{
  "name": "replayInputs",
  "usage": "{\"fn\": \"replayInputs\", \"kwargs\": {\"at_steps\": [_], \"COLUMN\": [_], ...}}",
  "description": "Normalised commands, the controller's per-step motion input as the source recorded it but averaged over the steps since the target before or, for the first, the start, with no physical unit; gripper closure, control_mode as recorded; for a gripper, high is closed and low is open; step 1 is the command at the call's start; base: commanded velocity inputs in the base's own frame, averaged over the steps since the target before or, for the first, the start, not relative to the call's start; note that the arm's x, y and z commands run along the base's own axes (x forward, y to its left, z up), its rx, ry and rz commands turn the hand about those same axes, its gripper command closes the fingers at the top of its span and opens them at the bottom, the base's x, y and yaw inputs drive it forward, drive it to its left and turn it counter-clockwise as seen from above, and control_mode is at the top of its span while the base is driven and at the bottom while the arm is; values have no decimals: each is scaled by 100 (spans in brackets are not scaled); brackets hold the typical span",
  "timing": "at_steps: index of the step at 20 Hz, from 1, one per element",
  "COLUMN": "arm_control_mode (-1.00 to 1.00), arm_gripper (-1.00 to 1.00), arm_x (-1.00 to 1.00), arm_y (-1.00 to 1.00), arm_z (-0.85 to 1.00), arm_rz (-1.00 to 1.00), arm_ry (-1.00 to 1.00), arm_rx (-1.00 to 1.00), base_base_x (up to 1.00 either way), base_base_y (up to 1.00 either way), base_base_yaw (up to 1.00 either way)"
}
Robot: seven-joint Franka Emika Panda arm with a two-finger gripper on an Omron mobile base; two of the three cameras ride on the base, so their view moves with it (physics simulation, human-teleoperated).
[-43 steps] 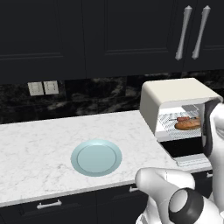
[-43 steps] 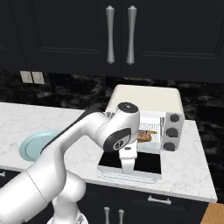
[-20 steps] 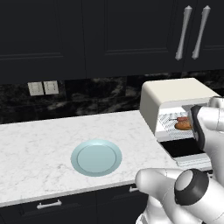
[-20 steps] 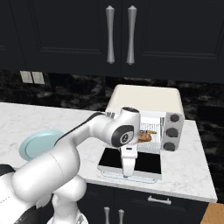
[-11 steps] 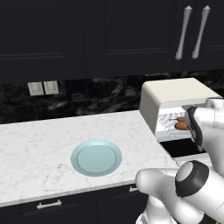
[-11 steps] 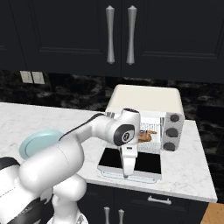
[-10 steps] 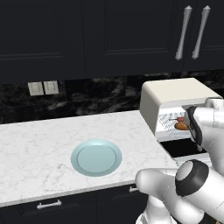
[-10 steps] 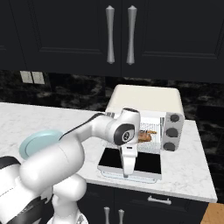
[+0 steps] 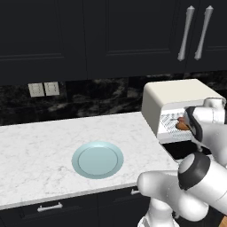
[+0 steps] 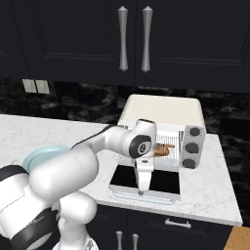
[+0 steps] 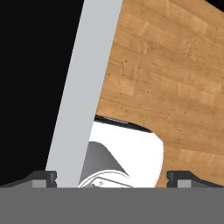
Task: Pick up the kebab skewer and baguette bread, and place them inside the toaster oven. Close the toaster oven door and start by setting the timer.
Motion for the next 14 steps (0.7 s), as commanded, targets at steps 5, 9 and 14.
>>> {"fn": "replayInputs", "kwargs": {"at_steps": [5, 9, 14], "arm_control_mode": [-100, -100, -100], "arm_gripper": [-100, -100, -100], "arm_x": [23, 29, 38], "arm_y": [2, 2, 3], "arm_z": [-1, 0, 0], "arm_rz": [0, 0, 0], "arm_ry": [0, 0, 0], "arm_rx": [0, 0, 1], "base_base_x": [0, 0, 0], "base_base_y": [0, 0, 0], "base_base_yaw": [0, 0, 0]}}
